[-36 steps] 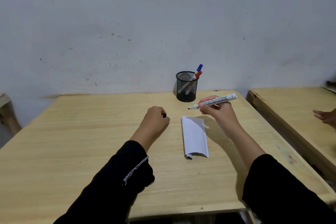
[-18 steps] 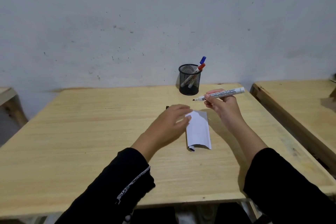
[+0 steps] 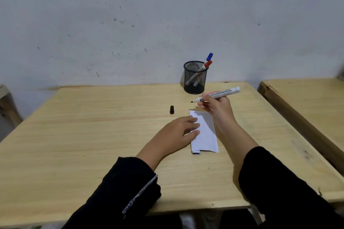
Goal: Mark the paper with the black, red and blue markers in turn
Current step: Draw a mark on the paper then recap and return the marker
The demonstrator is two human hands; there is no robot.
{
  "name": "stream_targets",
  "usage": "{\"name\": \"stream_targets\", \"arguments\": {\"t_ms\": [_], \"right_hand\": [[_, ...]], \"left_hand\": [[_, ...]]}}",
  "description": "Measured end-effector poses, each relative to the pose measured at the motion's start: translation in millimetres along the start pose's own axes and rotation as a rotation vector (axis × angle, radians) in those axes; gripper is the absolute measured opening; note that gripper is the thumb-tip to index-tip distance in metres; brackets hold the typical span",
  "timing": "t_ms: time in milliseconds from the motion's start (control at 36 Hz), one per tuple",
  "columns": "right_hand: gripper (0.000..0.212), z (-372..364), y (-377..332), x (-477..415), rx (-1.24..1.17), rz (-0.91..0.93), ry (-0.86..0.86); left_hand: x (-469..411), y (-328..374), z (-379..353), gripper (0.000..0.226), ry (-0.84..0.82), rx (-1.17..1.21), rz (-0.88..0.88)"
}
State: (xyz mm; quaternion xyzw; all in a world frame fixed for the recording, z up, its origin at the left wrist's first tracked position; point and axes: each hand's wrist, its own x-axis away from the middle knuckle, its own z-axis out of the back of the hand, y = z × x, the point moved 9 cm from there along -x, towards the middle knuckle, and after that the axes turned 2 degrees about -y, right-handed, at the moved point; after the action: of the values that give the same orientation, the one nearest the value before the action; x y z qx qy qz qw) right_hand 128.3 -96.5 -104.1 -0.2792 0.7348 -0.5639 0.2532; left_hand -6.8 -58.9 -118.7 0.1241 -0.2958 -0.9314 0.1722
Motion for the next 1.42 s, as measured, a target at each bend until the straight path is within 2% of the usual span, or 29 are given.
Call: {"name": "stream_targets", "arguments": {"t_ms": [83,194,361,917,1417], "right_hand": [[0.006,-3,11,-6,0.086,-0.019,0.015],[0.024,-6,15,-5,0.155,0.014,0.060],[0.014,-8,10,-2,0.215,0.056,0.096],[0.014,-15,16,-5,0.364,0.049,0.057],[0.013,-14,14,-4,0.320,0.038,0.055]], "left_hand": [[0,-1,-1,0.035,-0.005,0.006,0.014],[-2,-6,-5,0.038,-0.004,0.024,0.035],[-3,-9,-6,0.038,0.011,0.061,0.037],[-3,-9,-6,0.037,-0.015,0.087,0.077],[-4,-9,-6,0.036,0.007,0.093,0.050]]}}
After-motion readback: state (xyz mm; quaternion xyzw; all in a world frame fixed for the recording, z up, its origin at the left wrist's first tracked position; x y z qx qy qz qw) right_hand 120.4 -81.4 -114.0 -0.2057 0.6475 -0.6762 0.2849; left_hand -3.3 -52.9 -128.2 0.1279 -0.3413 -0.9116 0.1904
